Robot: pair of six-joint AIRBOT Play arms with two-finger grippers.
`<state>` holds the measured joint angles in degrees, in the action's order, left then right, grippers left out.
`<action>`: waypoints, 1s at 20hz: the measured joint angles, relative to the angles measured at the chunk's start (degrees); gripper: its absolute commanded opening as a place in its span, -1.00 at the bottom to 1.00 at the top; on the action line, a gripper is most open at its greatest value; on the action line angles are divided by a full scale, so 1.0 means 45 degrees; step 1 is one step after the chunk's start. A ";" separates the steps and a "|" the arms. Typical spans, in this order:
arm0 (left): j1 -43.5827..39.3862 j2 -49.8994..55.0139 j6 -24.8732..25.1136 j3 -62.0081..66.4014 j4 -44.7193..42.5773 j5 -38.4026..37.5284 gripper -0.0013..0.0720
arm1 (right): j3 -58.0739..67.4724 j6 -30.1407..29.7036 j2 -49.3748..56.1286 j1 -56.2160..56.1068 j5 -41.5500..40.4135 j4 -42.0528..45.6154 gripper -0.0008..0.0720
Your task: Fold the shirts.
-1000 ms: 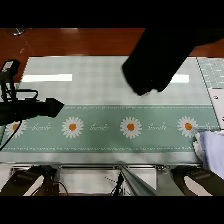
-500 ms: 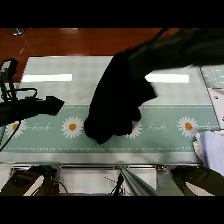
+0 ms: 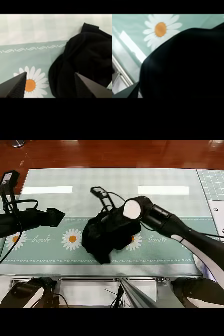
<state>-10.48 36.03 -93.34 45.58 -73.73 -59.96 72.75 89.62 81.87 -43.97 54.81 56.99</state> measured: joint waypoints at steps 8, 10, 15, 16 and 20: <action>-0.0253 0.0991 0.0238 -0.0175 0.2584 -0.2074 0.96 | -0.0155 0.0097 -0.3143 0.7514 0.2157 0.1865 0.72; -0.1030 0.1554 0.0753 -0.0665 0.3895 -0.3351 0.96 | -0.1069 0.0102 -0.3997 0.9559 0.2720 0.2492 0.72; -0.4362 0.3356 0.1321 -0.2118 0.5319 -0.2579 0.96 | -0.4323 0.0005 -0.5115 1.2240 0.2754 0.2851 0.72; -0.4901 0.3842 0.1311 -0.2254 0.5440 -0.1938 0.96 | -0.4867 -0.0083 -0.5168 1.2347 0.2565 0.2623 0.72; -0.5965 0.5795 0.0869 -0.2380 0.5654 0.1059 0.96 | -0.5994 -0.0471 -0.4911 1.2021 0.1807 0.1642 0.72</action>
<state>-37.32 62.11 -89.43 34.87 -48.29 -55.20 45.78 87.50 59.77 10.13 62.94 64.38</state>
